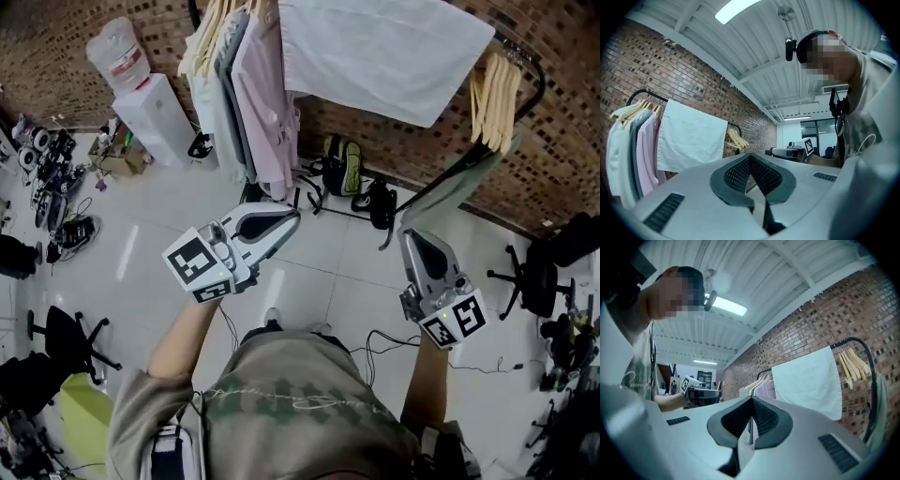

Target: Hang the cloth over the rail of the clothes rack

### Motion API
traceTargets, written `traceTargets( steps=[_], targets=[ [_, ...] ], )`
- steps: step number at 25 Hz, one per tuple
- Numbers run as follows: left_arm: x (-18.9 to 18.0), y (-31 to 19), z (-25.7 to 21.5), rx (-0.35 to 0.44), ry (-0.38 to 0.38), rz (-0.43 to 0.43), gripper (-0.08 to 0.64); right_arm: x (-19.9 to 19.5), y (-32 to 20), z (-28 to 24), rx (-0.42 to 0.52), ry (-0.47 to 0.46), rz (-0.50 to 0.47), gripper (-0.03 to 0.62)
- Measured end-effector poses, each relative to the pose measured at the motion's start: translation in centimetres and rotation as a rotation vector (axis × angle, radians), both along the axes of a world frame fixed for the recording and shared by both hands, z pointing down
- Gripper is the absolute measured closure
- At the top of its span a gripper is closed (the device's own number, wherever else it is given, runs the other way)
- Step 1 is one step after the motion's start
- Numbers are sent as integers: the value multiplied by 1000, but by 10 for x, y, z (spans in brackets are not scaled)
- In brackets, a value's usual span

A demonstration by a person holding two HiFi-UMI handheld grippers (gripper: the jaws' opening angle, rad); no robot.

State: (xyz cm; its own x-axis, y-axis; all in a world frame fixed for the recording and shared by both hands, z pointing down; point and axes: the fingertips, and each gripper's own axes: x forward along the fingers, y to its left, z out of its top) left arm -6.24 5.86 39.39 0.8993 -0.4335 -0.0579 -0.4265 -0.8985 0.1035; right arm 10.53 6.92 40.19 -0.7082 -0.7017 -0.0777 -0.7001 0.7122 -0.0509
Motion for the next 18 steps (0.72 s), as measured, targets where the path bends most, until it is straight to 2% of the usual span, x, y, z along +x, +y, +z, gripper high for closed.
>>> traceTargets(
  steps=[4, 8, 12, 18],
  targets=[
    [-2, -4, 10, 29, -32, -33, 554, -12, -3, 6, 54, 95, 33, 581],
    [-12, -10, 7, 60, -35, -59, 554, -23, 2, -2, 120, 78, 7, 581],
    [-16, -13, 13, 54, -23, -109, 554, -23, 5, 2, 147, 118, -7, 581],
    [-17, -10, 15, 45, -11, -67, 554, -26, 14, -3, 146, 110, 6, 581]
  ],
)
